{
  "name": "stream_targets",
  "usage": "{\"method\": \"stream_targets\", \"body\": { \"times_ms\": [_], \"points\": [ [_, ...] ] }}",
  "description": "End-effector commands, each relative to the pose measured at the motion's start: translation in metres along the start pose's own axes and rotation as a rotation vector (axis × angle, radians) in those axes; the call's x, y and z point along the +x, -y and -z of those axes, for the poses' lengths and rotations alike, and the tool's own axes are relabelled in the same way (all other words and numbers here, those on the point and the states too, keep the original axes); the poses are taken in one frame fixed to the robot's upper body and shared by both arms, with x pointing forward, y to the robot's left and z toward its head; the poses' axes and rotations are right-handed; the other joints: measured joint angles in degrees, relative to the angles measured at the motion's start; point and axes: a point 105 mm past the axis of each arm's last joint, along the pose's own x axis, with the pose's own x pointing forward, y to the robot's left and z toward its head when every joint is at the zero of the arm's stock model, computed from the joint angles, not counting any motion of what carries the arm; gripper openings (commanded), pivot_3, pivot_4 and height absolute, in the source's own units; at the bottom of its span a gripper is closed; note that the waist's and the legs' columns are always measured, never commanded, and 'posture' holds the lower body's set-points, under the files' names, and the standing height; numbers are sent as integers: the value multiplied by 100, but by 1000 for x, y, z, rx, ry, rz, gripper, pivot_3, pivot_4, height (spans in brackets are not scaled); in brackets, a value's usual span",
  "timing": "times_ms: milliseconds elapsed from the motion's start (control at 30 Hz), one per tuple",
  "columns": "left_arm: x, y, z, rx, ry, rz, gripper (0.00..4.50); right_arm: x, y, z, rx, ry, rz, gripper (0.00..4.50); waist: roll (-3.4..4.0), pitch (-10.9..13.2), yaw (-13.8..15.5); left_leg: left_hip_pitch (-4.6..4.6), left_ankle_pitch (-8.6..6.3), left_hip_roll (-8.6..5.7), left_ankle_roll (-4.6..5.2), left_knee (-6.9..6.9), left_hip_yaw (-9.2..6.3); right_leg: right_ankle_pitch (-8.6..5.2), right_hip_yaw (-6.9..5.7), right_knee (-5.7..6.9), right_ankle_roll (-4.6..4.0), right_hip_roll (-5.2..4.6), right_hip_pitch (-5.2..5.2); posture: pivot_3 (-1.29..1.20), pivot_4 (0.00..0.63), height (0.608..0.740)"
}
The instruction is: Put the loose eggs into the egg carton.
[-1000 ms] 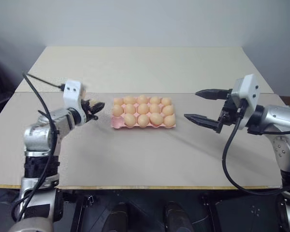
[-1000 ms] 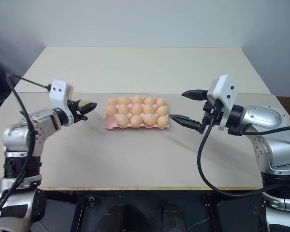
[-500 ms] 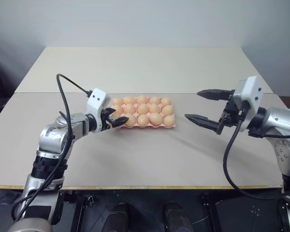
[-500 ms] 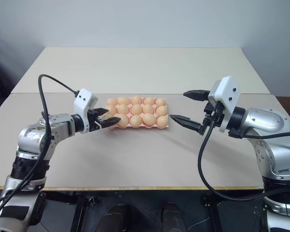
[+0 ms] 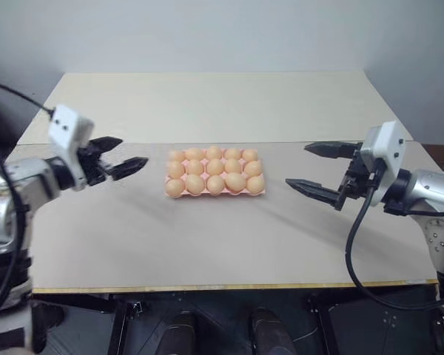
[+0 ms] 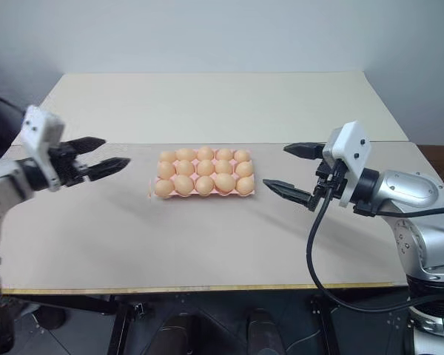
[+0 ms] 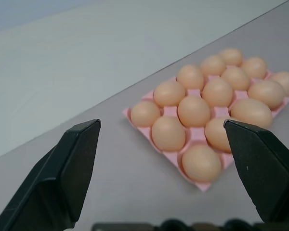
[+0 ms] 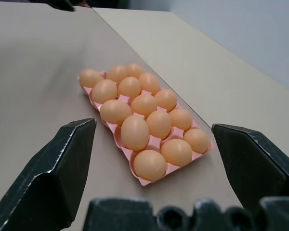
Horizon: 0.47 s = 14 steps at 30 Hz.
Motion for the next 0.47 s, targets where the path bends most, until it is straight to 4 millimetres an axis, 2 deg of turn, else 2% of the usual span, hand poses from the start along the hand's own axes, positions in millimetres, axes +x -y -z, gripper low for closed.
{"method": "stream_targets", "body": {
  "times_ms": [33,167,467],
  "points": [
    [-37,8,-8,69,27,96,4467,-8,1,-7,-26,18,-7,4500,0,0,6,0,0,2,1,0,0,0,-1,-1,0,1,1,0,150,740],
    [-59,20,10,21,-30,169,4467,-9,-3,2,-15,4,-22,4500,2,2,34,2,-2,4,3,-1,1,0,-4,-6,0,0,5,0,150,740],
    [-61,31,4,15,-5,163,4467,-8,-5,6,11,9,-40,4500,2,1,42,2,-3,7,4,-4,0,1,-8,-15,1,-1,11,0,150,740]
  ]
}}
